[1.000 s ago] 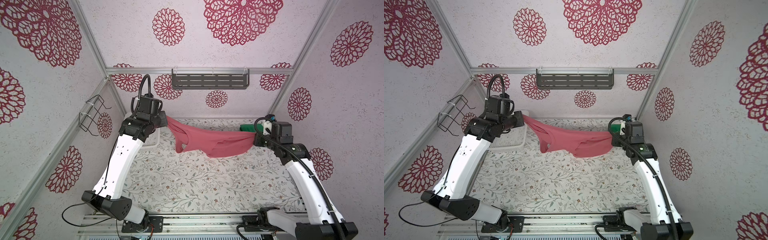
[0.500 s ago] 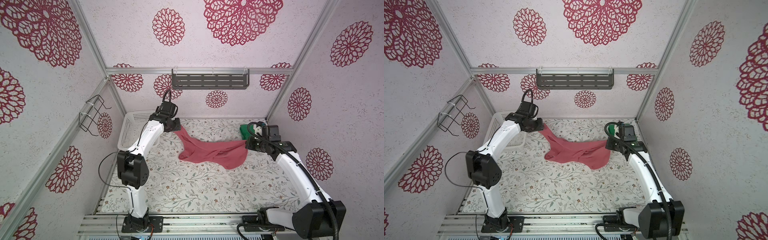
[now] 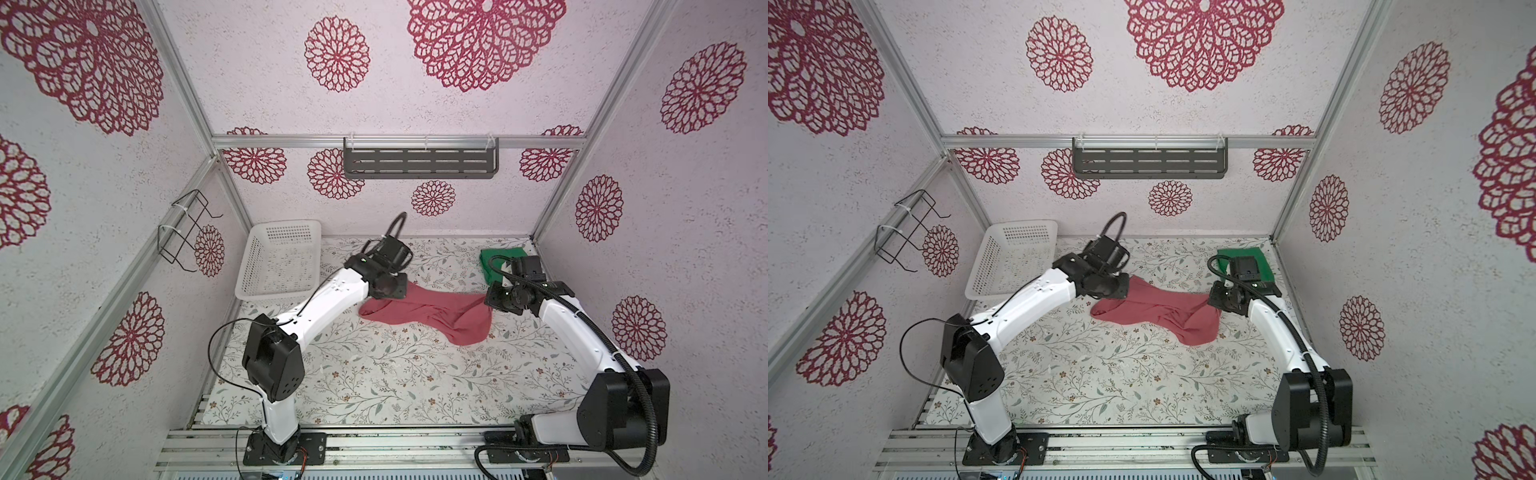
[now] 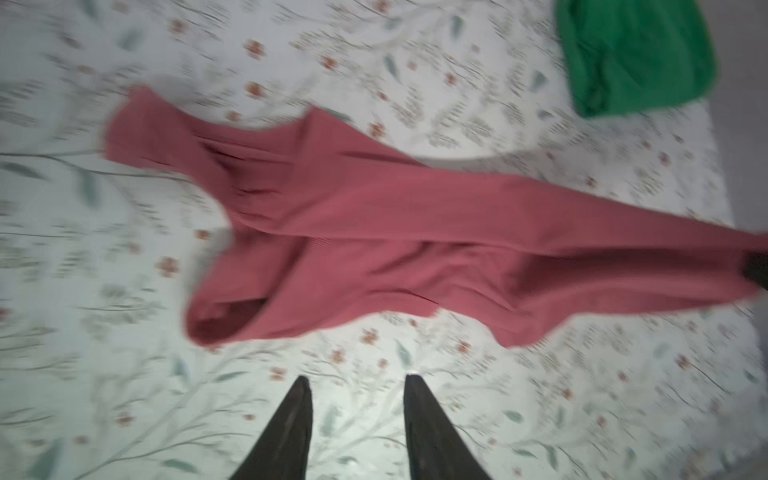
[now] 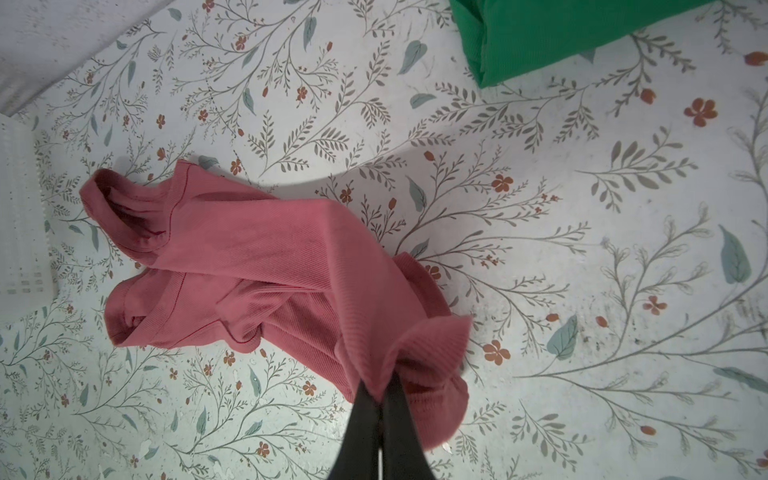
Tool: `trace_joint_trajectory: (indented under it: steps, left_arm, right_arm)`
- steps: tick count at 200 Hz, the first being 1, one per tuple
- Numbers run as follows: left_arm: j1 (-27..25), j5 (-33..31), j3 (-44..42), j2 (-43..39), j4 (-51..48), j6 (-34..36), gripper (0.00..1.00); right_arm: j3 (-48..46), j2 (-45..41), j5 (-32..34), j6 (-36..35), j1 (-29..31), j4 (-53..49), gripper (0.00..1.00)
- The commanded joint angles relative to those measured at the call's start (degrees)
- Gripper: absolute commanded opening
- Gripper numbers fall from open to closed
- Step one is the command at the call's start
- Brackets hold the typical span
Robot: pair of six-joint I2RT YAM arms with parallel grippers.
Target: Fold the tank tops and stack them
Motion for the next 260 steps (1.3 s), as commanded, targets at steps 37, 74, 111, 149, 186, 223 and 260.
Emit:
trace_joint_trajectory:
  steps: [37, 74, 111, 149, 186, 223, 260]
  left_arm:
    - [-1.91, 4.5, 5.39, 16.85, 3.45, -5.78, 0.61]
    - [-1.4, 3.47, 10.99, 23.73, 0.43, -3.93, 0.33]
    - [-0.88, -2.66, 14.82, 18.57, -6.05, 0.02, 0.0]
    - [1.85, -7.91, 13.12, 5.81, -11.92, 5.01, 0.0]
    - [6.87, -10.32, 6.93, -4.89, -11.39, 6.31, 0.0]
    - [2.51, -4.43, 7.36, 0.74, -6.97, 5.42, 0.21]
    - [-1.27, 1.36, 12.06, 14.14, -1.53, 2.85, 0.47]
  right_arm:
    - [-2.63, -3.18, -1.25, 0.86, -0.44, 3.45, 0.01]
    - [-4.26, -4.89, -1.52, 0.79, -0.5, 3.81, 0.01]
    - [-4.29, -4.78, -1.03, -0.11, -1.46, 2.58, 0.0]
    - [-3.7, -4.63, -2.13, -0.28, -3.16, 2.66, 0.0]
    - [-2.49, -4.65, -3.05, -0.3, -3.37, 2.93, 0.0]
    - [-2.42, -4.59, -3.62, 0.33, -3.35, 2.75, 0.0]
    - [-3.76, -5.5, -3.67, 0.88, -3.35, 2.93, 0.01]
